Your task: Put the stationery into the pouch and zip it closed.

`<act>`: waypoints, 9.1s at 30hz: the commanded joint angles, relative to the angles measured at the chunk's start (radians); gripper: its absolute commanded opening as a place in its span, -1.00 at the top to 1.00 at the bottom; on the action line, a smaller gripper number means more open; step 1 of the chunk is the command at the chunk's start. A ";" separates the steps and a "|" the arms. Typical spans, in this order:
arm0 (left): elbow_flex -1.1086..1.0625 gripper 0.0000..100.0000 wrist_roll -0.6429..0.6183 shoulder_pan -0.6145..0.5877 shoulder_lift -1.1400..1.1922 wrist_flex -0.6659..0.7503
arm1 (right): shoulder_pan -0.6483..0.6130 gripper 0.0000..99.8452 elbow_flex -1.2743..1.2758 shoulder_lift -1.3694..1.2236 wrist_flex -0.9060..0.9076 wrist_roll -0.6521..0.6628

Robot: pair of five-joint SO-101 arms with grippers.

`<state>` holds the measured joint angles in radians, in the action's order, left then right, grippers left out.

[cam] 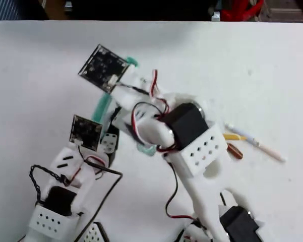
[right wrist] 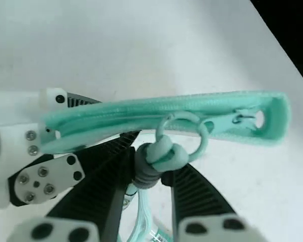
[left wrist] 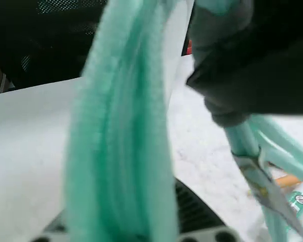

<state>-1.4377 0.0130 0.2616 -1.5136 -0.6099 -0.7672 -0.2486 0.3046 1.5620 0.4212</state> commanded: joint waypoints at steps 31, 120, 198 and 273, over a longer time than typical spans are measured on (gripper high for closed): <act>0.075 0.96 0.043 0.004 0.005 -0.078 | -0.433 0.93 0.264 0.390 0.156 0.083; 0.284 0.96 0.040 0.042 0.292 -0.229 | 1.222 0.65 0.640 -0.481 -0.605 0.979; 0.265 0.96 0.040 0.042 0.292 -0.196 | 0.234 0.96 0.160 0.084 -0.777 -0.535; 0.273 0.75 0.031 -0.073 0.291 -0.201 | 0.748 0.63 0.137 -0.769 -0.280 0.566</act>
<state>-1.1738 0.0545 0.1941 -1.2083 -0.8232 -0.0123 -0.0675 -0.4488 1.3257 0.9766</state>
